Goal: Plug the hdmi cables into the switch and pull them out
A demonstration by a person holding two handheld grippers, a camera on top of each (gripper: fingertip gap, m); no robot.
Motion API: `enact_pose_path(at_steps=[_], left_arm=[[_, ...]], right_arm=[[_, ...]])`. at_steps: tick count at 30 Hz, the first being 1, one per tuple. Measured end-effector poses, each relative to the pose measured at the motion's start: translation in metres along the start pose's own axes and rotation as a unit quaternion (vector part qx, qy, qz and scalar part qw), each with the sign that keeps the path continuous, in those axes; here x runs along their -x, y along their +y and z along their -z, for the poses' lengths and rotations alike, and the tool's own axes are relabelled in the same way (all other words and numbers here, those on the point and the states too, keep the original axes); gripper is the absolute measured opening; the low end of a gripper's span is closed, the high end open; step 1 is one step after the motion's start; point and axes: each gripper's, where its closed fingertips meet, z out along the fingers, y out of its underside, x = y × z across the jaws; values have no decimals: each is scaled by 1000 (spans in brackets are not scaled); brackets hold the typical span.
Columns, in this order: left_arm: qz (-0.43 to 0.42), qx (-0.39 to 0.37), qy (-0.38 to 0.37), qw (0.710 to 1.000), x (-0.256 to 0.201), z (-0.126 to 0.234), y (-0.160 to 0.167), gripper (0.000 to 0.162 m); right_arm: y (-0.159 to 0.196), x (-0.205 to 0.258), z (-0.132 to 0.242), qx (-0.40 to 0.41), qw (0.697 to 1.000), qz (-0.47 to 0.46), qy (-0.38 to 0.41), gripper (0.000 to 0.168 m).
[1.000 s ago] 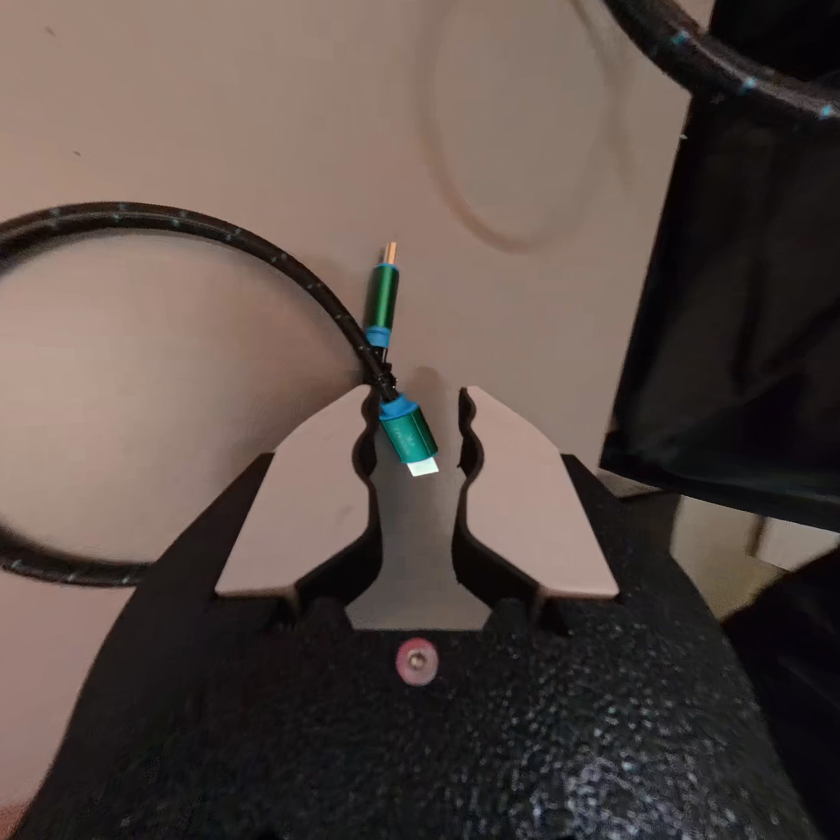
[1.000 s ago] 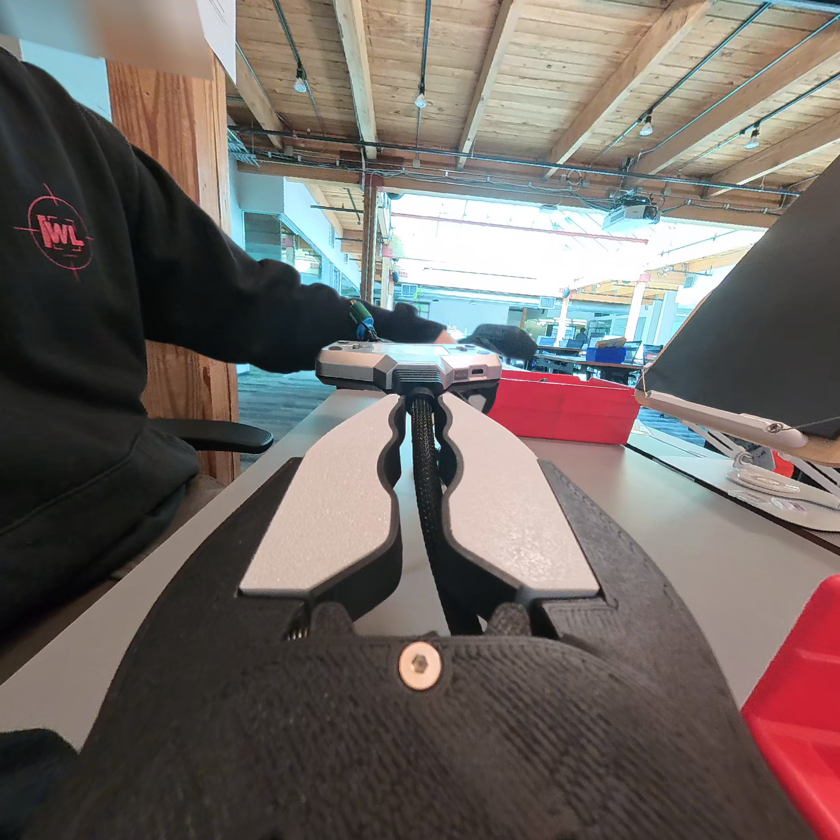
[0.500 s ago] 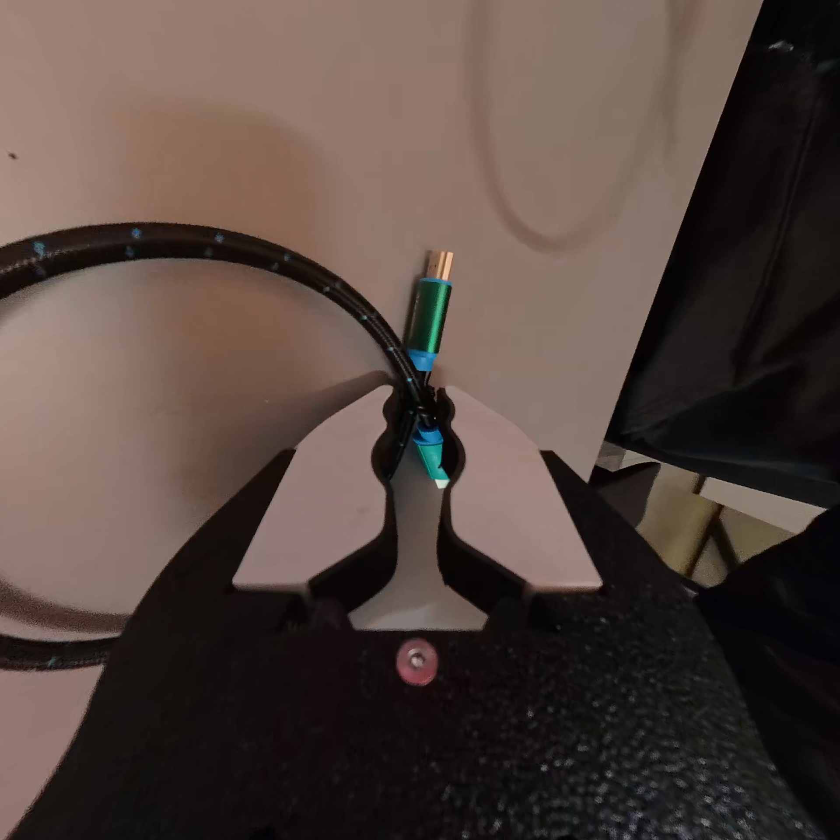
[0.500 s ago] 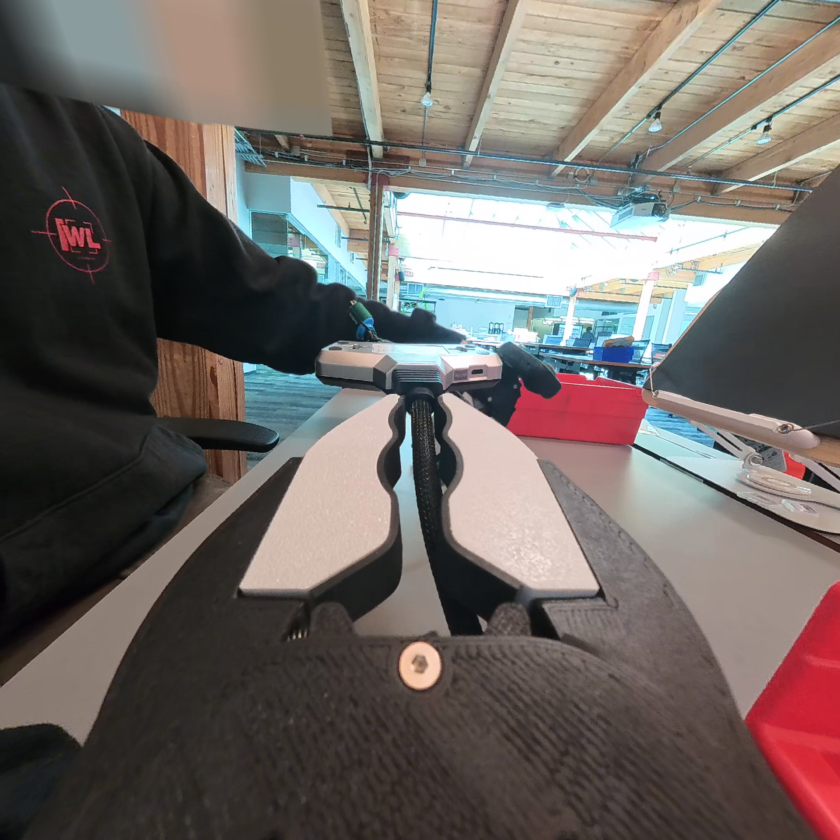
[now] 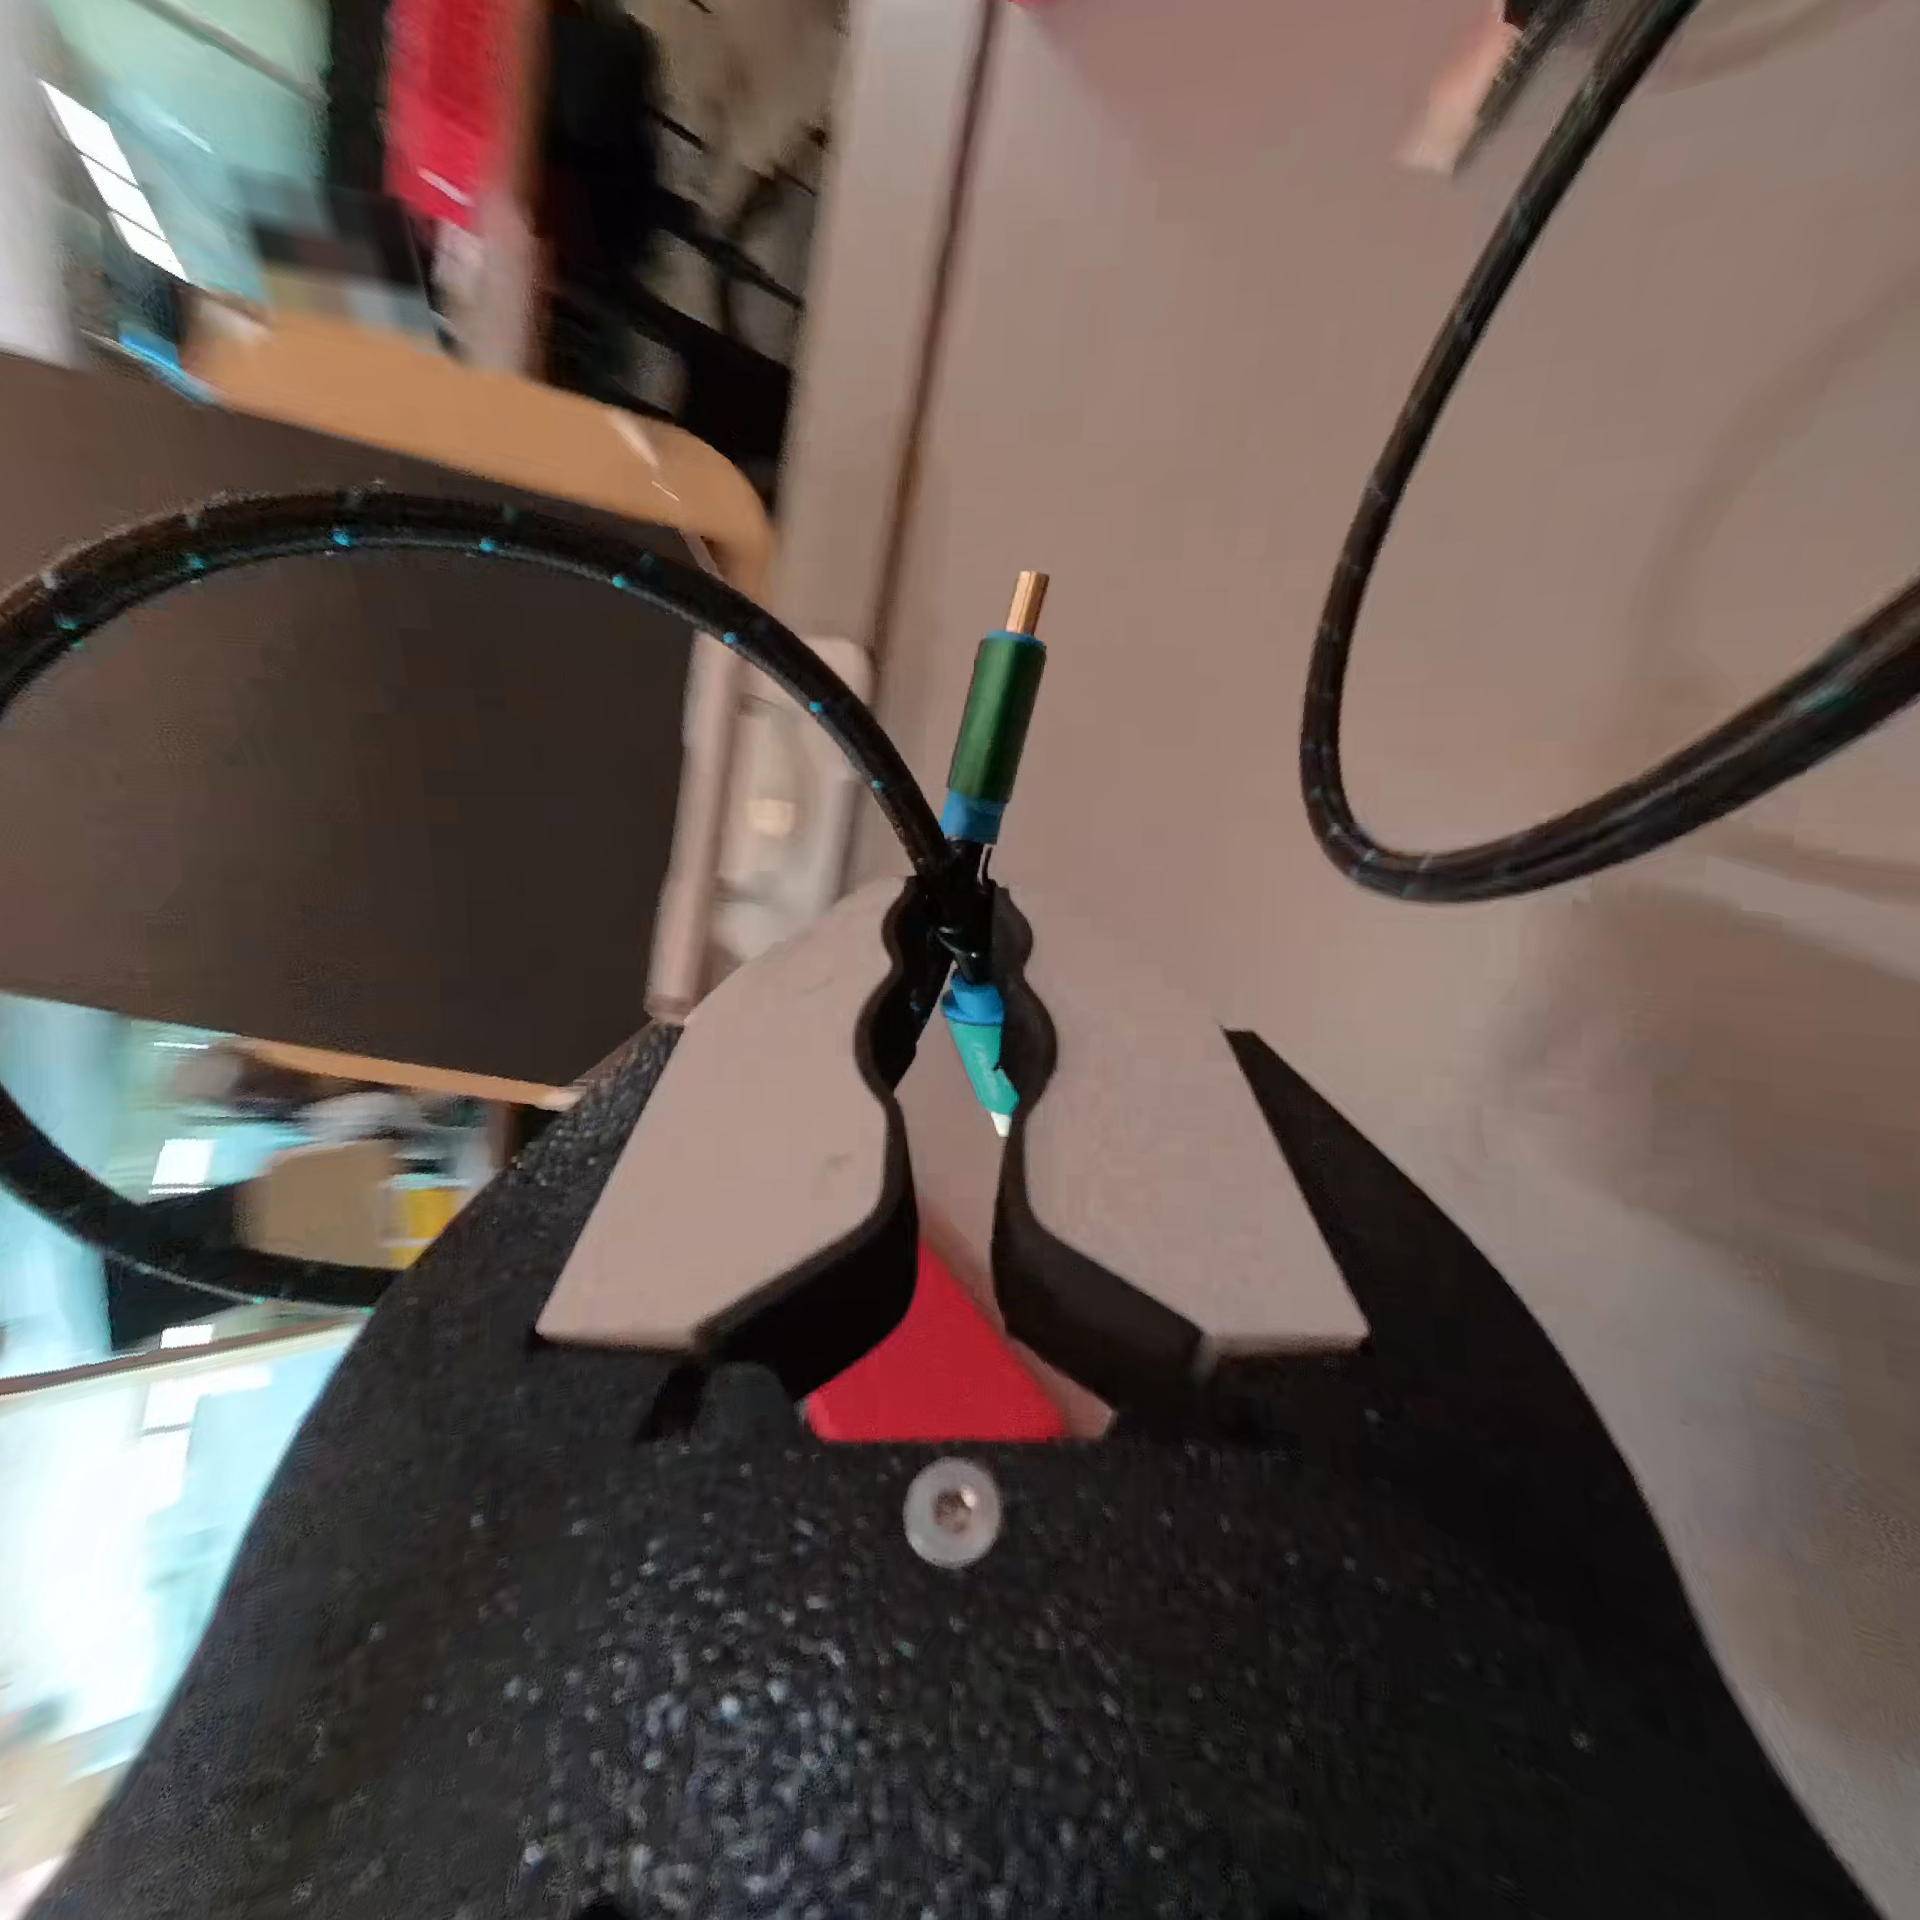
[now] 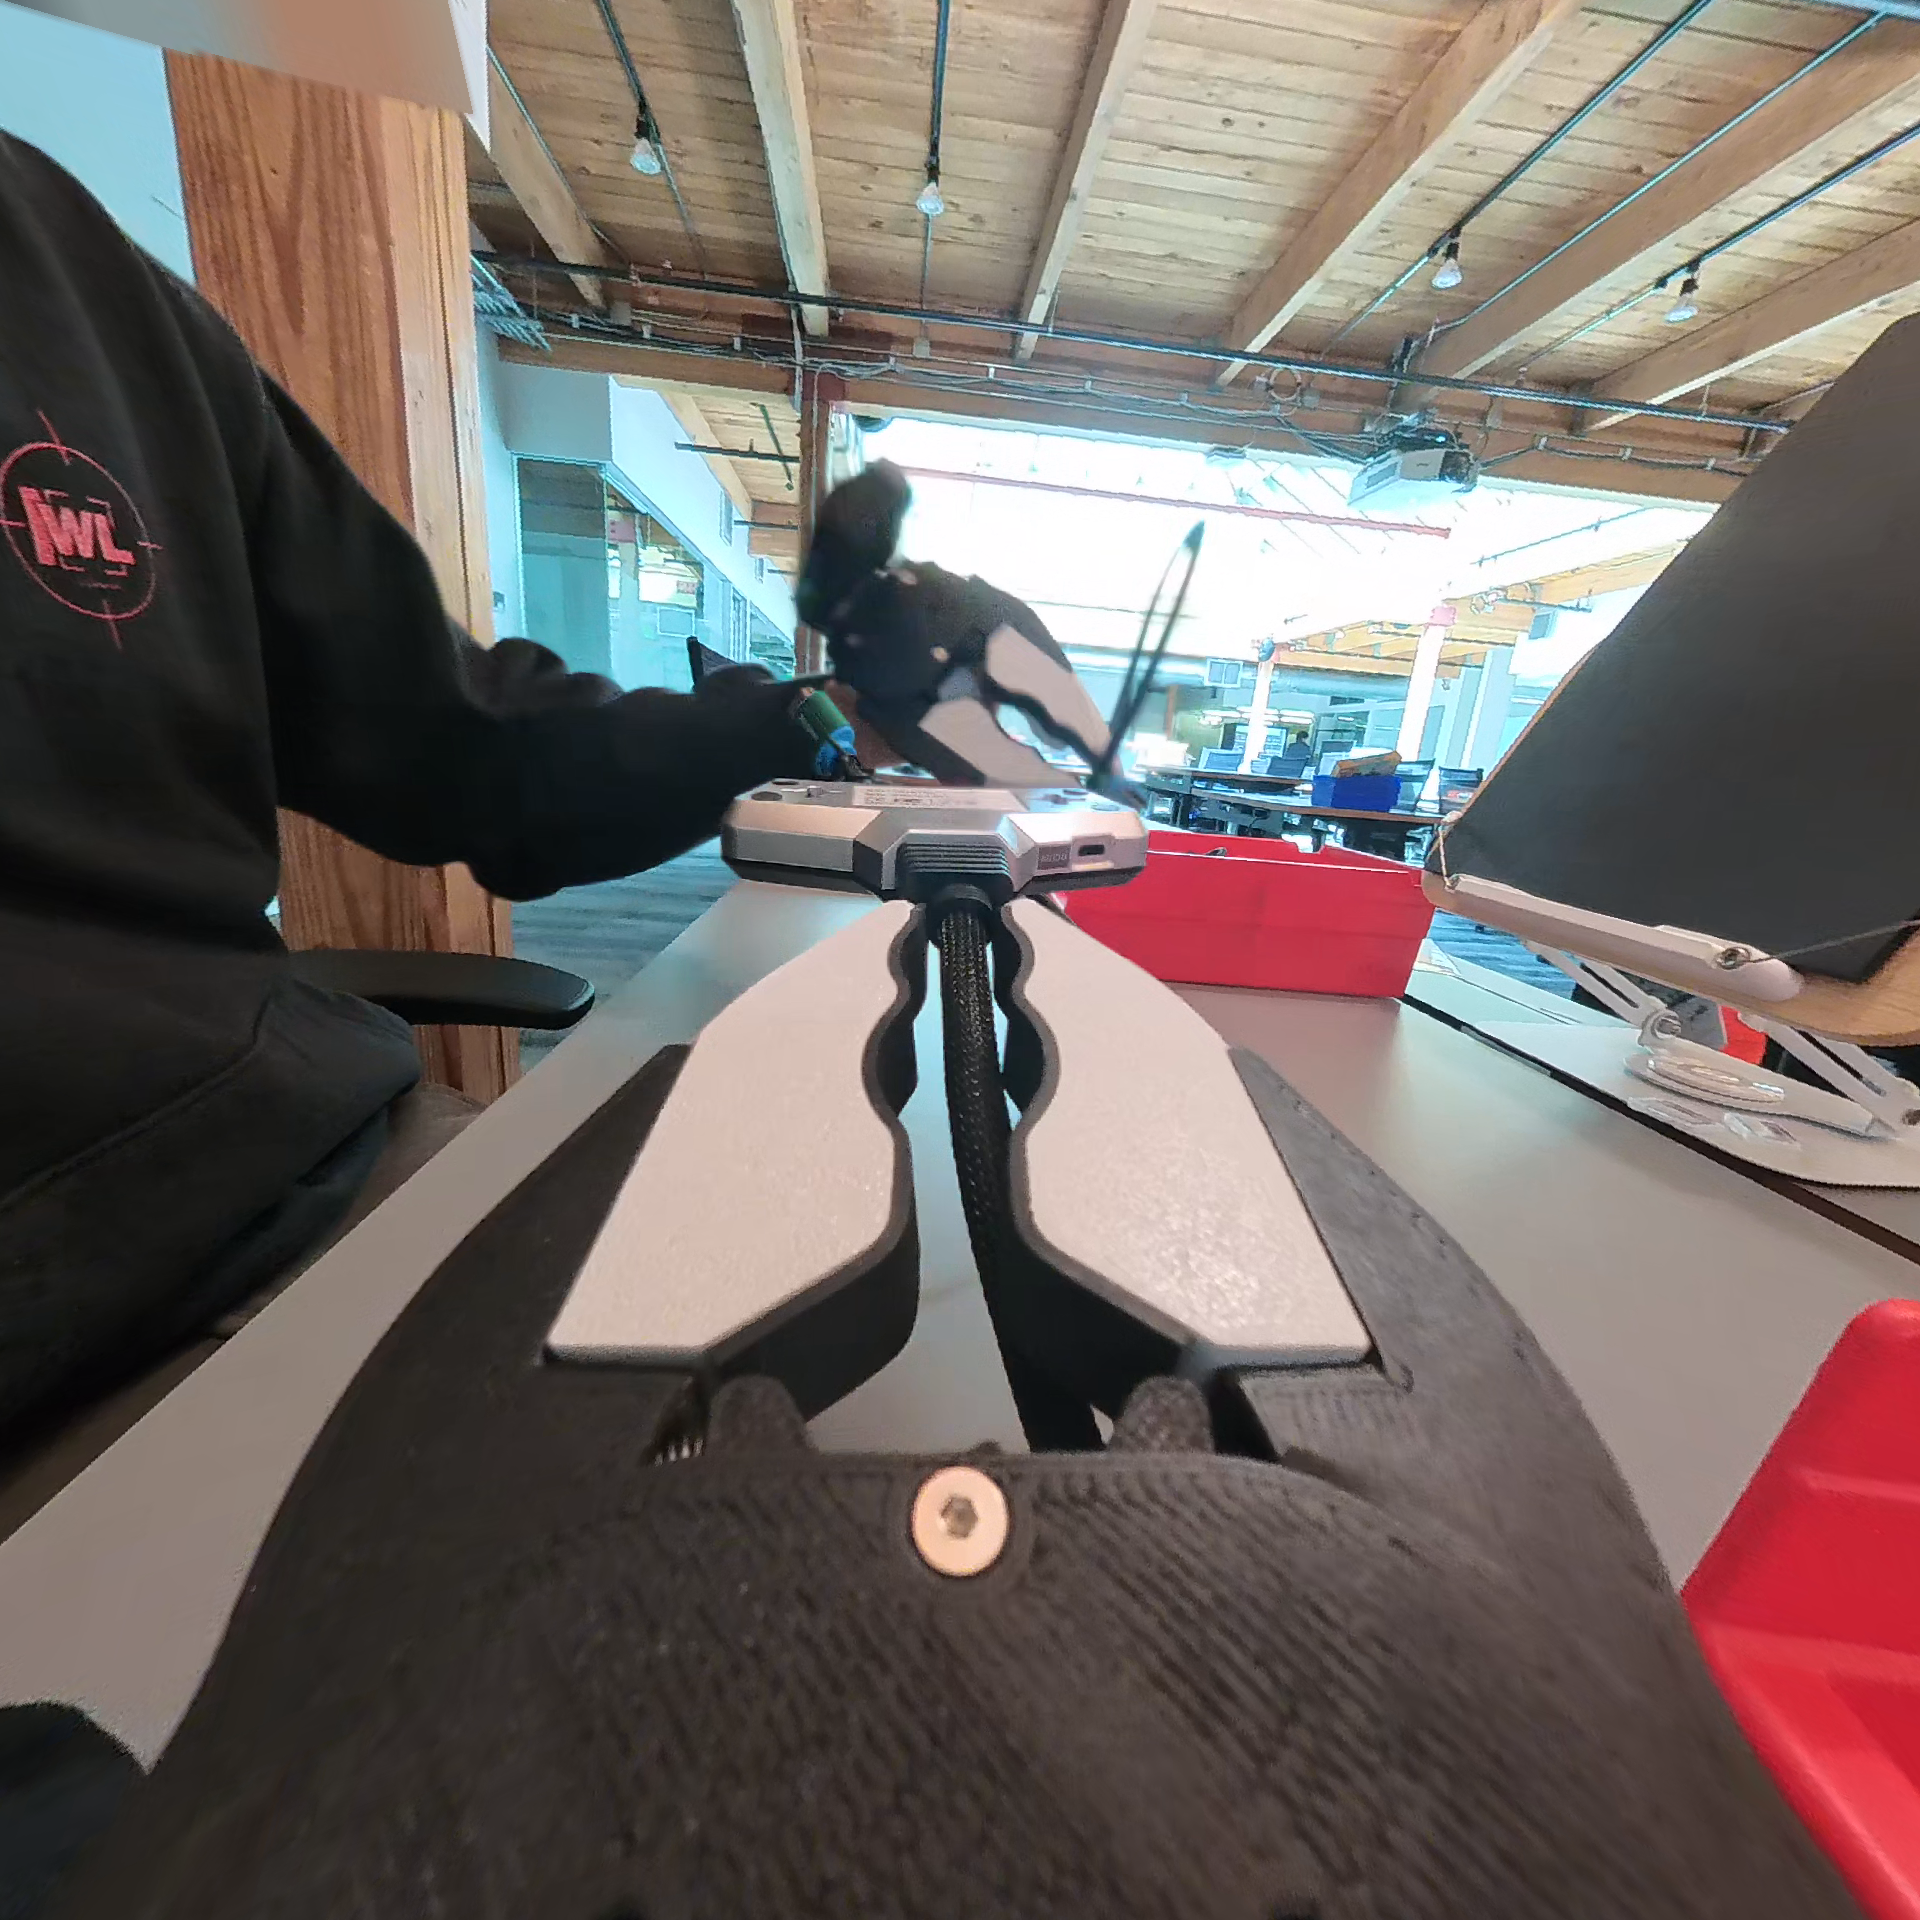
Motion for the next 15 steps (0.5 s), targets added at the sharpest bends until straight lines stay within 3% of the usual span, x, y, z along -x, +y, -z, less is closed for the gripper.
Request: enact_pose_path(at_steps=[3,5,10,15], left_arm=[[-84,-19,-99,991,10,22,-36,11],[-127,-31,-124,984,4,29,-58,11],[-180,-37,-112,977,-16,30,-93,10],[-214,-17,-91,972,-34,22,-101,10]], right_arm=[[0,0,0,1,1000,0,2,12],[0,0,-1,1,1000,-1,-1,12],[0,3,-2,-3,1000,-1,-7,11],[-1,2,-1,-6,1000,0,-5,12]])
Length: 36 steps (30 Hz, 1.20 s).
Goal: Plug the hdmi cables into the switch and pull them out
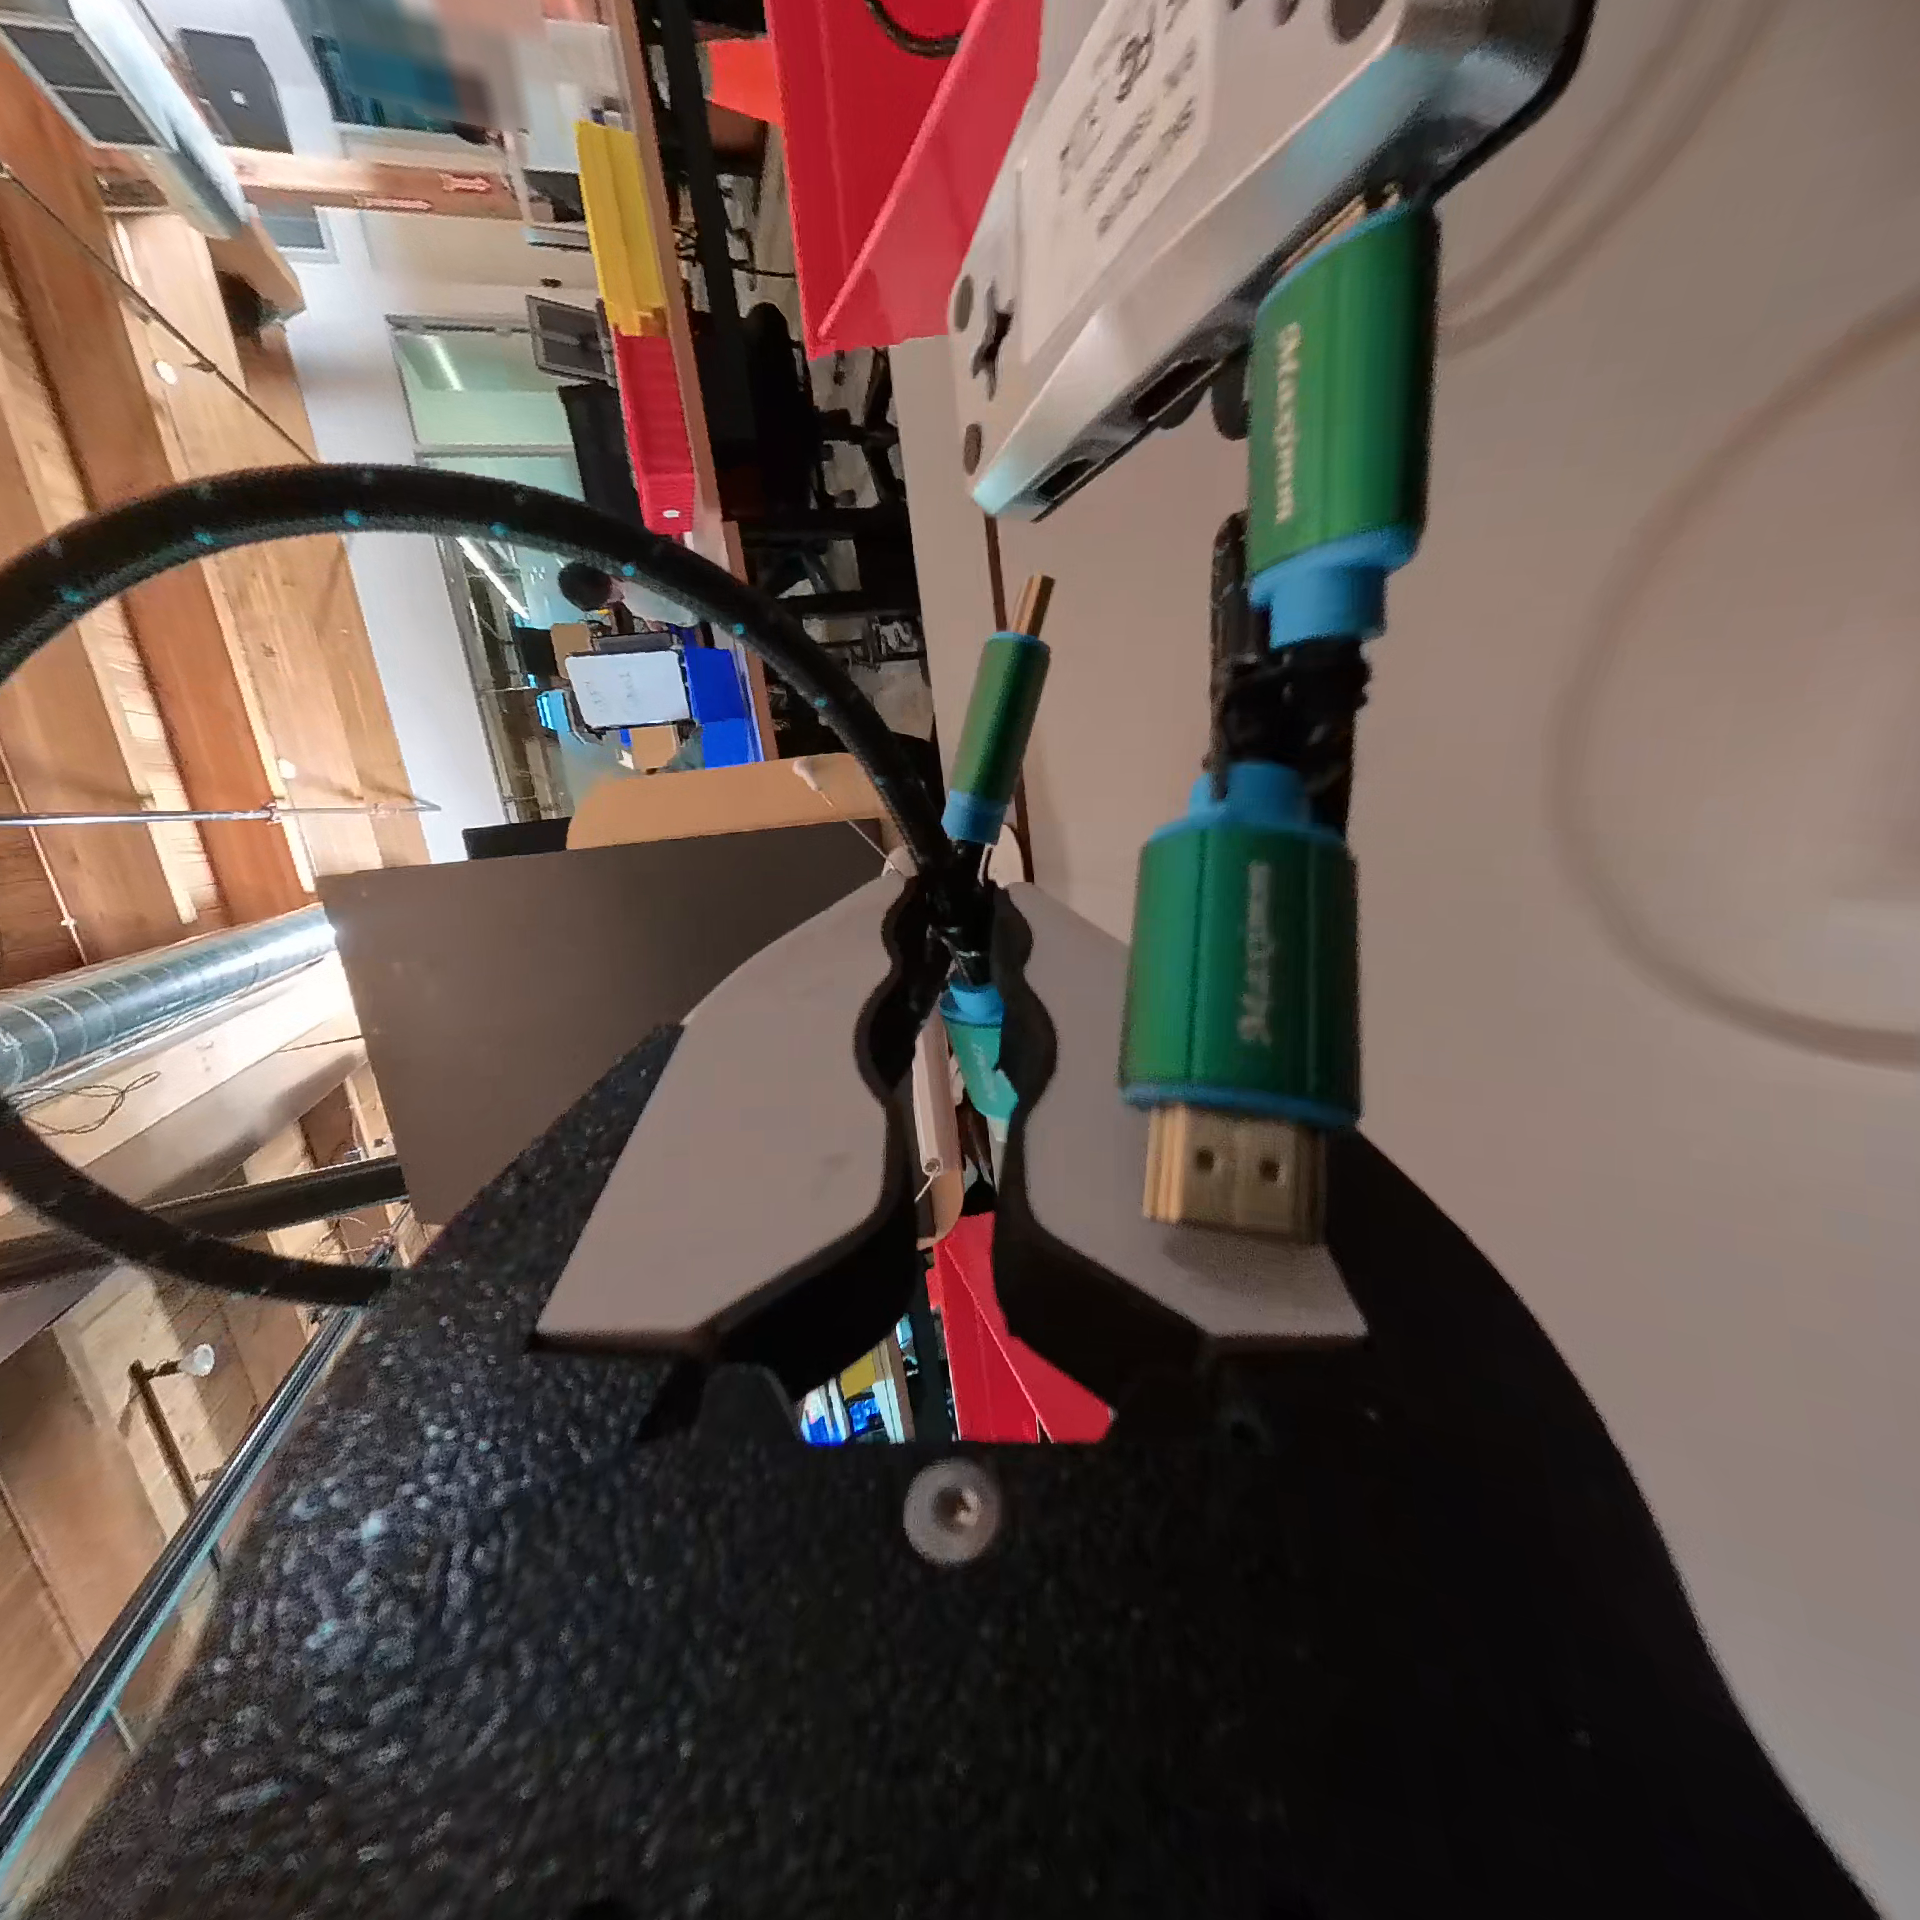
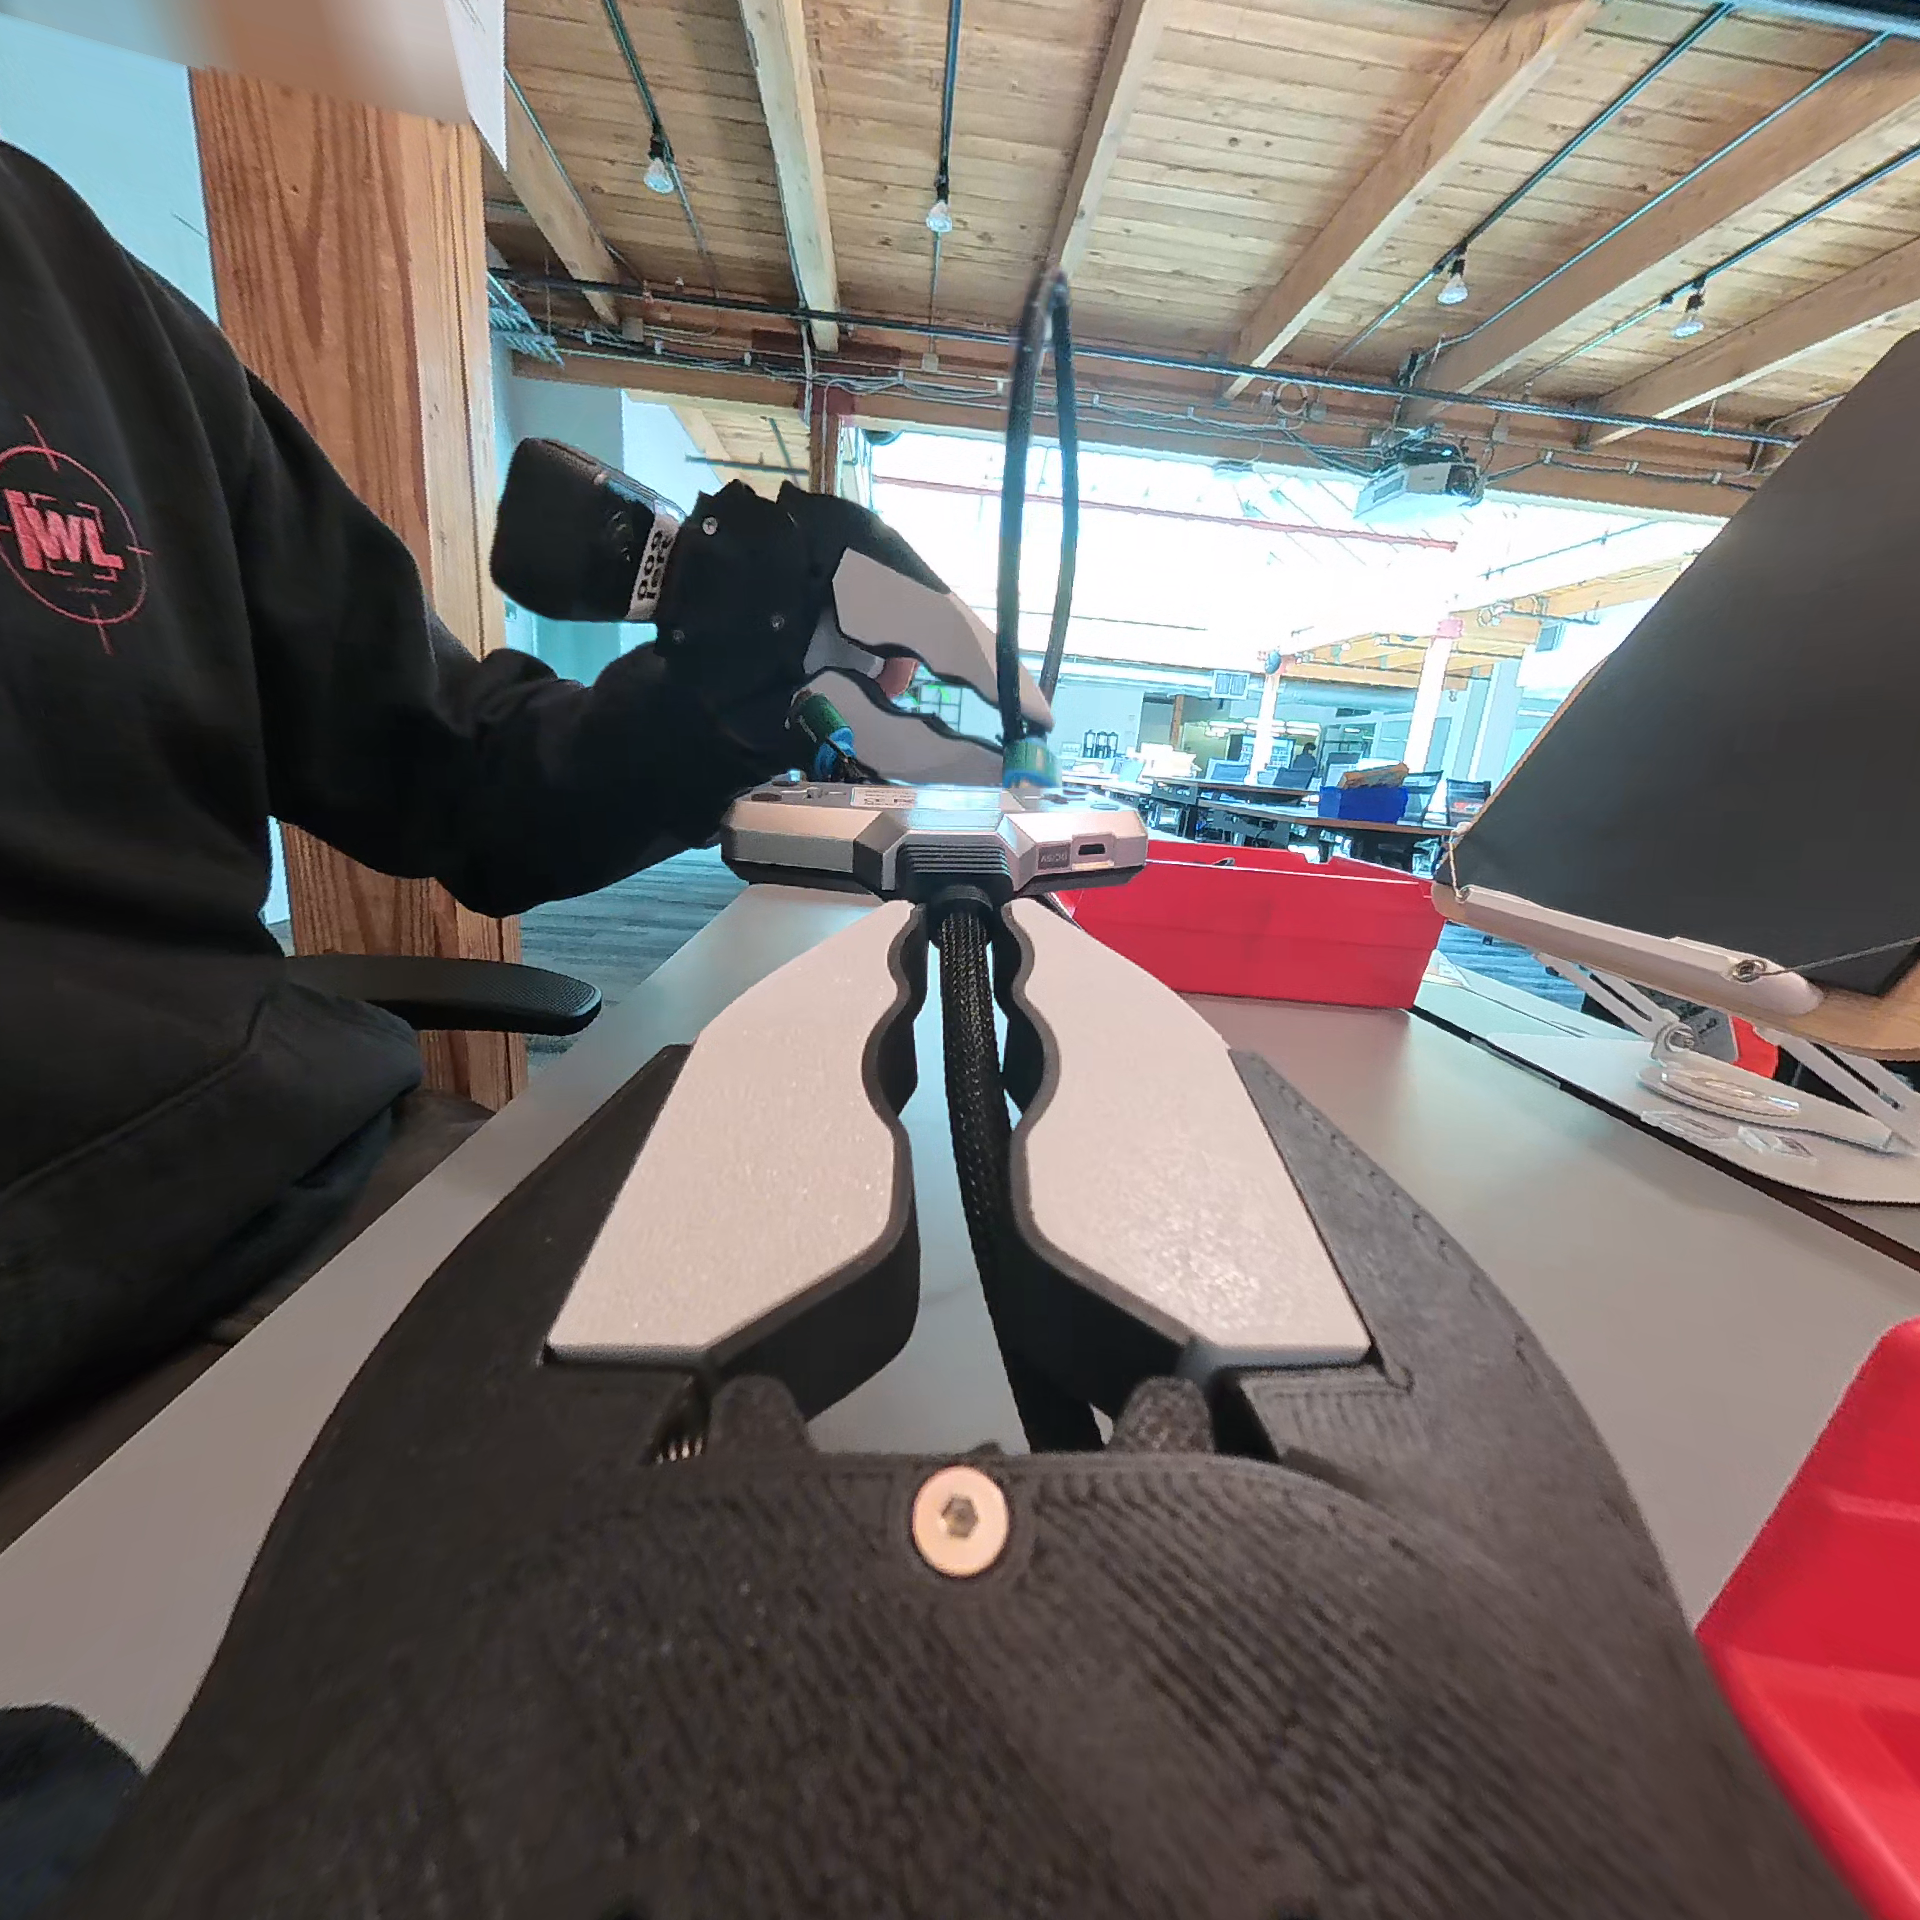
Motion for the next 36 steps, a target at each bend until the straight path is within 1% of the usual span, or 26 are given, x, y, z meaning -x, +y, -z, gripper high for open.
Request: enact_pose_path(at_steps=[2,8,11,14,17,19,22,24,25,28,30,33,34,36], left_arm=[[-9,6,2,1000,-3,-1,-3,11],[-1,11,-3,1000,0,4,-4,11],[12,31,-27,999,16,19,6,11],[42,24,-19,999,17,31,1,11],[7,34,-29,999,9,31,-5,11],[-1,44,-31,999,5,29,-3,11],[44,56,-48,996,10,34,10,11],[82,46,-60,994,14,41,10,11],[84,45,-64,993,15,43,8,11],[54,49,-65,995,14,42,6,11],[30,51,-51,997,10,34,7,11],[22,28,-32,999,11,30,-2,11],[7,17,-31,999,12,29,-6,11],[-24,33,-37,998,15,25,-2,11]], right_arm=[[1,0,-1,4,1000,0,-2,12],[0,0,0,0,1000,0,-1,12],[-1,-4,2,-1,1000,4,14,11],[0,-5,1,0,1000,6,19,11],[2,-8,-1,8,999,13,30,11],[3,-9,-2,14,999,18,37,11],[2,-11,0,8,999,18,47,12],[1,-14,1,4,998,18,53,12],[1,-13,1,4,998,18,52,12],[3,-11,-2,12,999,22,46,12],[2,-9,-2,6,999,18,35,12],[3,-7,-3,8,999,19,31,12],[2,-7,-2,6,999,18,30,12],[1,-8,-1,2,999,17,33,11]])
